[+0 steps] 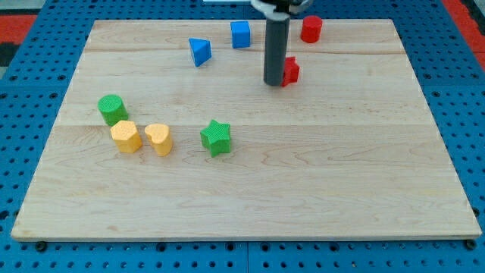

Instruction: Place the red circle towards the top left side of the red star

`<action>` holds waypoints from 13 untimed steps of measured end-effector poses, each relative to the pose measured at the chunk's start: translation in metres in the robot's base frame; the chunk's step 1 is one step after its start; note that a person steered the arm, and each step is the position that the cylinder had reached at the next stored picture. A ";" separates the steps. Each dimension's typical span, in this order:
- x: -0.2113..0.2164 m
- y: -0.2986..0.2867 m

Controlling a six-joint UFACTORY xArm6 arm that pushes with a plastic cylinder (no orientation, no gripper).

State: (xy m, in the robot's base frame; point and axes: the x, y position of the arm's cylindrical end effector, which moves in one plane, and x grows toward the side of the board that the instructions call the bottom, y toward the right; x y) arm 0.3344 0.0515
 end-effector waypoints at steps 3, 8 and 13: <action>-0.064 0.081; -0.141 0.059; -0.127 0.002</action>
State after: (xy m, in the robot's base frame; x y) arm 0.2077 0.0539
